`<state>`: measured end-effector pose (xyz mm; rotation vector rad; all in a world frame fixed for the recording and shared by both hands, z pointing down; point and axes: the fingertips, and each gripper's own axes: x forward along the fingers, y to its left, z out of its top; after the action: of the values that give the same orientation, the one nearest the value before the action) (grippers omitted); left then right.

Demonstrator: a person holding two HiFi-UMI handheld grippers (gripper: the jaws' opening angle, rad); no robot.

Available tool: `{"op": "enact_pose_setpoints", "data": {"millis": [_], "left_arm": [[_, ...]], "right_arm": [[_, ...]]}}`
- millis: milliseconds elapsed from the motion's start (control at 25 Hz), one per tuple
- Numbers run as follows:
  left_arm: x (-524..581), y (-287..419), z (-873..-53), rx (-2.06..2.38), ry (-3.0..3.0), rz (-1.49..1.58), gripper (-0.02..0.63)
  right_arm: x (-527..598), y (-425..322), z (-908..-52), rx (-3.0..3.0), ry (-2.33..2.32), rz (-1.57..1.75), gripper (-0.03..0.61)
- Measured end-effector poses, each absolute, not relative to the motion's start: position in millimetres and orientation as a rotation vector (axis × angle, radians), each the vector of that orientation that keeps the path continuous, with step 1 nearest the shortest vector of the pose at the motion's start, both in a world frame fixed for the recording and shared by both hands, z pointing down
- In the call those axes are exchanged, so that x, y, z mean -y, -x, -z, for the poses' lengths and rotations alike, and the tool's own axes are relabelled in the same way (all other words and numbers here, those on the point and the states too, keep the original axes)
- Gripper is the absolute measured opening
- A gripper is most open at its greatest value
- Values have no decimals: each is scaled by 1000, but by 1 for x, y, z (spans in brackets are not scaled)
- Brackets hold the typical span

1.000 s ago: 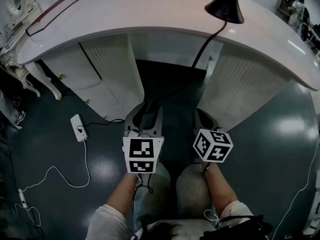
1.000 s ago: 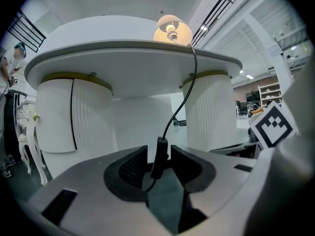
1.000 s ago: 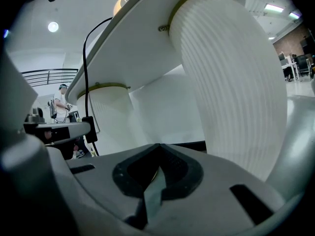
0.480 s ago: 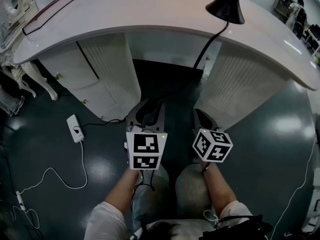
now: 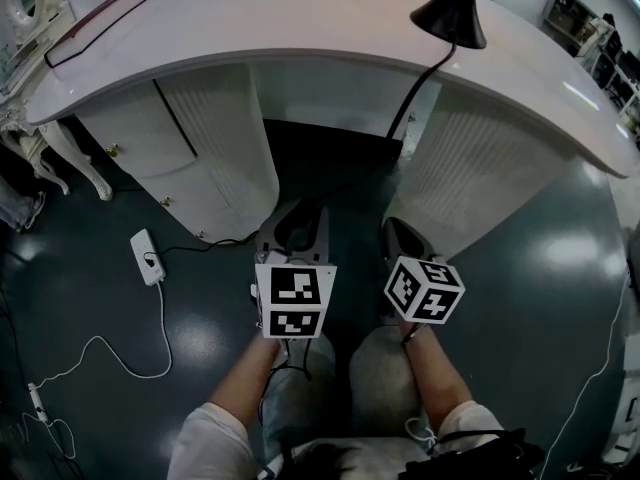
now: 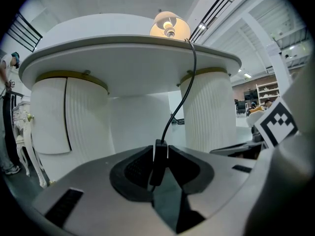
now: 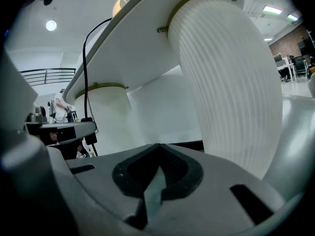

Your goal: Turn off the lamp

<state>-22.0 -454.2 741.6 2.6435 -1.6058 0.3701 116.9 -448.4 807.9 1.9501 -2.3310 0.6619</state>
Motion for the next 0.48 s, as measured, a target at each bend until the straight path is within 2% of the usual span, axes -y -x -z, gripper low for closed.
{"op": "enact_pose_setpoints", "data": {"millis": [480], "left_arm": [[453, 24, -742, 1599, -2645, -363, 97]], "right_arm": [[447, -112, -808, 2325, -1938, -643, -2]]}}
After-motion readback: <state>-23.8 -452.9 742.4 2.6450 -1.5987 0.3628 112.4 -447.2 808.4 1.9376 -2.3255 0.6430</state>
